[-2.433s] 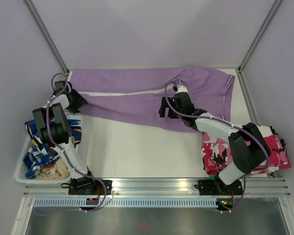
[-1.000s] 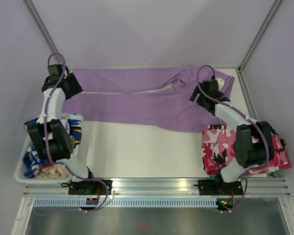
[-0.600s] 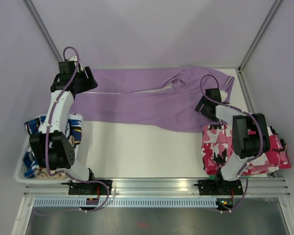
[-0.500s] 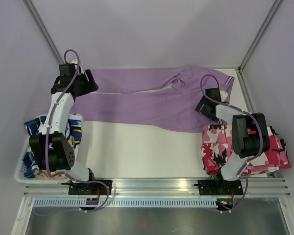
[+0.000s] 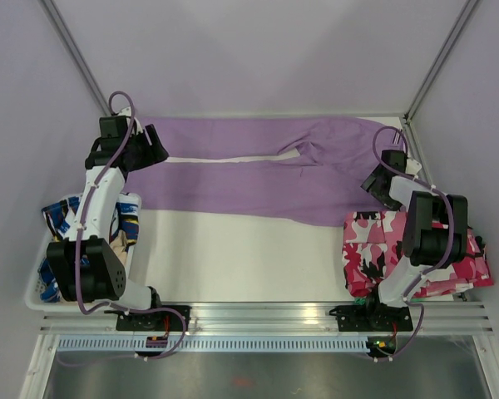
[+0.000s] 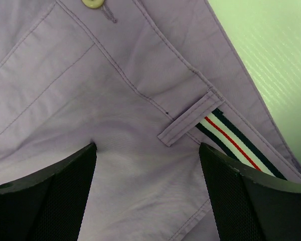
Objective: Fold and stack the trousers
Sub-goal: Flatten the trousers out
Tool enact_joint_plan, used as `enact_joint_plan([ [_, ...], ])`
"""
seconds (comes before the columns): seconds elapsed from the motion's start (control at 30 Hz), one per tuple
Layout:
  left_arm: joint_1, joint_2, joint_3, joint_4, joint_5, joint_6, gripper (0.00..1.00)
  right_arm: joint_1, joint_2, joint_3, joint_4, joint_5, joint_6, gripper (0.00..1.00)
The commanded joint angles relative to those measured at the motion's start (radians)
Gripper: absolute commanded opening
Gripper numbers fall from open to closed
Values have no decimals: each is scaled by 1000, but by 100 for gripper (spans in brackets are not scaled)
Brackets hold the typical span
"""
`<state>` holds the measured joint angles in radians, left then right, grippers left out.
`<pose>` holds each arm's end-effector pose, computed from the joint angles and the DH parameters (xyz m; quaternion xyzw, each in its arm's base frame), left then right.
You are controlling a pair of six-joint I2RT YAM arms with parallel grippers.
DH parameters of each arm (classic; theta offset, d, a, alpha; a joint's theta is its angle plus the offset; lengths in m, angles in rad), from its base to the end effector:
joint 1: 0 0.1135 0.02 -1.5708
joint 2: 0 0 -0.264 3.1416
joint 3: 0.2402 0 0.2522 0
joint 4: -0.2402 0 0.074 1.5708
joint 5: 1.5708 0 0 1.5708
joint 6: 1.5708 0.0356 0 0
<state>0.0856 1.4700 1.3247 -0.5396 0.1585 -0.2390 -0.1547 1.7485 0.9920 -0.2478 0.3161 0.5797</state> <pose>0.3283 0.0225 0.3310 -0.1120 0.8943 -0.1041 0.4205 0.3381 -0.0639 0.1578 0.3815 0.8692 -0.0895 0.3017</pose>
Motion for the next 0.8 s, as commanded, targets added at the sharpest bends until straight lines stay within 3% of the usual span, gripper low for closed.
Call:
enact_joint_plan([
  [0.0,2,-16,-16,35,1,29,74,-19,12,-10,-44,55,-63,90],
  [0.2,2,-11,-19,26,-11,36,74,-32,20,14,-42,14,-84,90],
  [0.43,2,-13,-9,12,-39,11,77,-31,-281,74,22,-291,-147,90],
  [0.63,2,-108,-10,16,-37,-16,100,-31,-487,197,-5,-426,-205,91],
  [0.77,2,-198,-19,15,-13,-48,100,-31,-604,197,10,-483,-218,90],
])
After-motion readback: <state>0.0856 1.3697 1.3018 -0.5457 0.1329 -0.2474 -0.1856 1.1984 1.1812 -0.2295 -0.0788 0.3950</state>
